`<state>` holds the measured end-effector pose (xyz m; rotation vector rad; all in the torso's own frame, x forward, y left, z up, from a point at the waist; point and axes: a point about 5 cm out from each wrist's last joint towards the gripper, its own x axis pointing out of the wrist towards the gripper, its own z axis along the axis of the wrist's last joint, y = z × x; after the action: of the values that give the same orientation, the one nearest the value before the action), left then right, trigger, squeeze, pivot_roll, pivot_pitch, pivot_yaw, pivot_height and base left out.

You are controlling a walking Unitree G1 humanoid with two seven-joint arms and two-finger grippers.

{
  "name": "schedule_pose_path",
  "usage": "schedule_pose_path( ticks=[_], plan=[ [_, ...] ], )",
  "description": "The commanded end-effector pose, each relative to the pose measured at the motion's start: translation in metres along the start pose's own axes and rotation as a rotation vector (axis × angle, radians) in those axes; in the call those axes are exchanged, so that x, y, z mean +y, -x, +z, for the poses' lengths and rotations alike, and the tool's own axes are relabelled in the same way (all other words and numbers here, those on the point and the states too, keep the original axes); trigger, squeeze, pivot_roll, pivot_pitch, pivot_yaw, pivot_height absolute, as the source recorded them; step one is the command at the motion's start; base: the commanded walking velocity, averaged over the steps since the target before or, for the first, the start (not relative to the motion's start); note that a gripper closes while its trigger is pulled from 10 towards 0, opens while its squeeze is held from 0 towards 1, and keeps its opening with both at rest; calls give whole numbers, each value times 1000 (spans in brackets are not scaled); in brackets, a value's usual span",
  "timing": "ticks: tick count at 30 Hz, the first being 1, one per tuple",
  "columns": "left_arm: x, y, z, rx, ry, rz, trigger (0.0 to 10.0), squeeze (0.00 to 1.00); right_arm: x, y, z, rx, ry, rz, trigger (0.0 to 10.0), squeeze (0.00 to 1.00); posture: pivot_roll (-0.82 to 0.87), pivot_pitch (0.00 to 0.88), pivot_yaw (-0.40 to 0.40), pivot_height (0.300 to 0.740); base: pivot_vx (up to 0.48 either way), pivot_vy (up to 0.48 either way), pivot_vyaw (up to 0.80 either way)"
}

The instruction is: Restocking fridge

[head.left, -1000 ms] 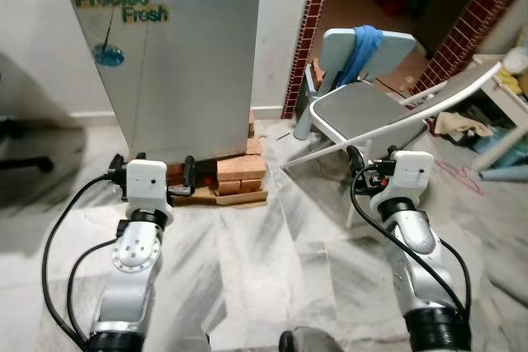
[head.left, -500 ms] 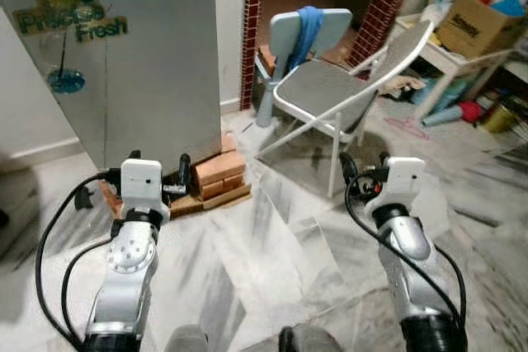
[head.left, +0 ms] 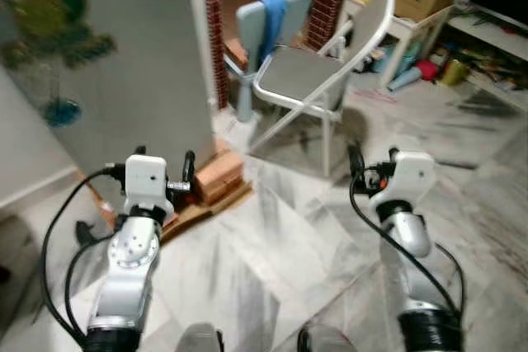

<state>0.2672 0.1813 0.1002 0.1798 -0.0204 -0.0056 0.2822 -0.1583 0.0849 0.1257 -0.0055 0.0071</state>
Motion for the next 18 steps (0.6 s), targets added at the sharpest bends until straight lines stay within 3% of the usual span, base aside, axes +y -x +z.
schedule_pose_path(
  ticks=[1, 8, 9, 14, 18],
  plan=[
    [-10, -5, 4, -10, -13, -47, 10000, 0, -13, 3, 3, -21, 12, -55, 10000, 0, 46, 35, 62, 740, 0, 0, -400],
    [-11, -6, -6, 36, -15, -31, 10000, 0, -21, 8, -5, 7, 28, -83, 10000, 0, 31, 41, 54, 740, 0, 0, 0],
    [-10, -3, -7, 32, -16, -20, 10000, 0, -26, 10, -10, 38, 34, -94, 10000, 0, 35, 23, 15, 740, 0, 0, 0],
    [-10, -3, -4, 19, -12, -25, 10000, 0, -26, 6, -9, 36, 51, -68, 10000, 0, 52, 26, 12, 740, 0, 462, 0],
    [-2, -2, -3, 5, -18, 19, 10000, 0, -26, -2, -1, -8, 45, -87, 10000, 0, 62, 26, 23, 740, 0, 480, 0]
  ],
)
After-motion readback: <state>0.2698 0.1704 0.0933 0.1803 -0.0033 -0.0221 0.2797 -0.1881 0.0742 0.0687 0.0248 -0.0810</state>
